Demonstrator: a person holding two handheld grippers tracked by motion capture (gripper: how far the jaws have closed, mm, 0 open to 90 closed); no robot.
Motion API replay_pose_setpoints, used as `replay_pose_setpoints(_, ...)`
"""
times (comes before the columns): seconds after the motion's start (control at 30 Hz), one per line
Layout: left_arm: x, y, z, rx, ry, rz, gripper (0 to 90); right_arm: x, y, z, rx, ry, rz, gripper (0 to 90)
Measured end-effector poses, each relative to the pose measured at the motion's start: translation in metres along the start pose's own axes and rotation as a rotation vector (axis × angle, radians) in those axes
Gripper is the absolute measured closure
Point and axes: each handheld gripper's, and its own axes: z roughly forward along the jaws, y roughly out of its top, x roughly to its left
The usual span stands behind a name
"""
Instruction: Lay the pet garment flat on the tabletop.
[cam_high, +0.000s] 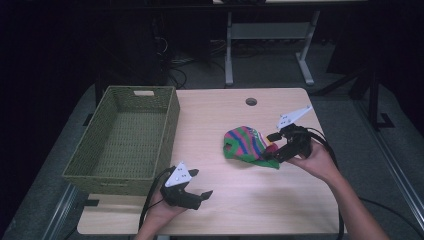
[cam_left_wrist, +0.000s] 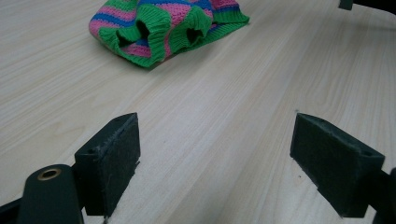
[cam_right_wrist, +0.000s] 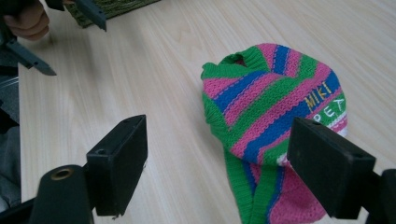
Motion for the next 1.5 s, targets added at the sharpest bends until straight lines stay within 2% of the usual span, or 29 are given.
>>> replay_pose_setpoints(0.3, 0.002, -0.001, 0.001, 0.005, -0.003, -0.009, 15.7, -0.017, 0.022, 0.007, 0.023, -0.01, 0.021, 19.9)
replay_pose_setpoints(0.53, 0.001, 0.0, 0.002, 0.009, -0.005, -0.001, 15.7, -0.026, 0.03, 0.027, 0.09, -0.022, 0.028, 20.6)
replay_pose_setpoints(0.7, 0.001, -0.001, 0.003, 0.01, -0.006, -0.008, 15.7, -0.029, 0.027, 0.04, 0.122, -0.039, 0.034, 20.7)
replay_pose_setpoints(0.83, 0.002, -0.001, 0.002, 0.015, -0.009, -0.006, 15.7, -0.03, 0.025, 0.047, 0.124, -0.013, 0.047, 22.2)
replay_pose_setpoints(1.17, 0.002, -0.001, 0.003, 0.016, -0.012, -0.007, 15.7, -0.031, 0.026, 0.073, 0.201, -0.015, 0.058, 24.8)
replay_pose_setpoints(1.23, 0.001, -0.001, 0.004, 0.021, -0.011, -0.001, 15.7, -0.033, 0.026, 0.078, 0.213, -0.026, 0.067, 25.2)
replay_pose_setpoints(1.43, 0.0, -0.001, 0.003, 0.014, -0.013, -0.004, 15.8, -0.044, 0.02, 0.099, 0.292, -0.061, 0.132, 25.9)
replay_pose_setpoints(1.5, 0.0, -0.001, 0.003, 0.017, -0.013, 0.001, 15.8, -0.044, 0.019, 0.104, 0.303, -0.081, 0.13, 28.8)
